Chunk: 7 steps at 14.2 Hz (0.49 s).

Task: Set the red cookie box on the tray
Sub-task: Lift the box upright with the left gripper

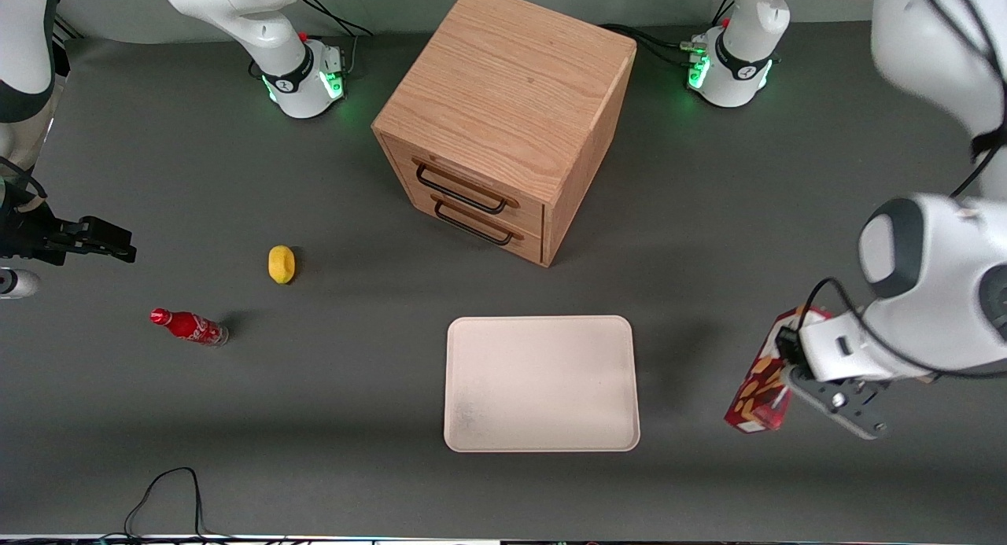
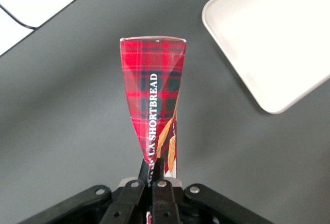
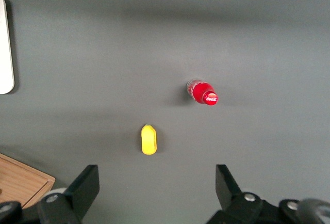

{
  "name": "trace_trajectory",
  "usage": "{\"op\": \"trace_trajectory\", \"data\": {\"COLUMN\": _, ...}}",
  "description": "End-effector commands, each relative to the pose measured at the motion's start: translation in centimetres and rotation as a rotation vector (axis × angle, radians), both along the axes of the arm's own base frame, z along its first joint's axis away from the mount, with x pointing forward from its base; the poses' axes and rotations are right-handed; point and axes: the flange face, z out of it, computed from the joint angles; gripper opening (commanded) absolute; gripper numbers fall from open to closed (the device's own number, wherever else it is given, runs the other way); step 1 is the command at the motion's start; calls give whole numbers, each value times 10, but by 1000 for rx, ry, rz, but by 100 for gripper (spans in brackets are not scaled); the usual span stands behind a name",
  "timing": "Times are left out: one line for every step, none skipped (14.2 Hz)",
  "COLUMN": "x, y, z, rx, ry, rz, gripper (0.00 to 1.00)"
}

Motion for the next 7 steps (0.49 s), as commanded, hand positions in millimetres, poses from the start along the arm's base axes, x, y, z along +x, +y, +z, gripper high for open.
{"op": "trace_trajectory", "data": {"x": -29, "y": 7, "z": 69, "rx": -9, "ry": -9, "rz": -9, "gripper": 0}}
{"op": "trace_trajectory", "data": {"x": -37, "y": 8, "z": 86, "rx": -8, "ry": -12, "rz": -12, "gripper": 0}}
{"op": "trace_trajectory", "data": {"x": -46, "y": 9, "z": 107, "rx": -3, "ry": -24, "rz": -15, "gripper": 0}}
{"op": "trace_trajectory", "data": {"x": -51, "y": 12, "z": 118, "rx": 0, "ry": -21, "rz": -13, "gripper": 0}}
{"op": "trace_trajectory", "data": {"x": -54, "y": 10, "z": 130, "rx": -1, "ry": -25, "rz": -13, "gripper": 0}}
{"op": "trace_trajectory", "data": {"x": -56, "y": 9, "z": 137, "rx": -2, "ry": -21, "rz": 18, "gripper": 0}}
{"op": "trace_trajectory", "data": {"x": -57, "y": 6, "z": 136, "rx": -3, "ry": -5, "rz": 113, "gripper": 0}}
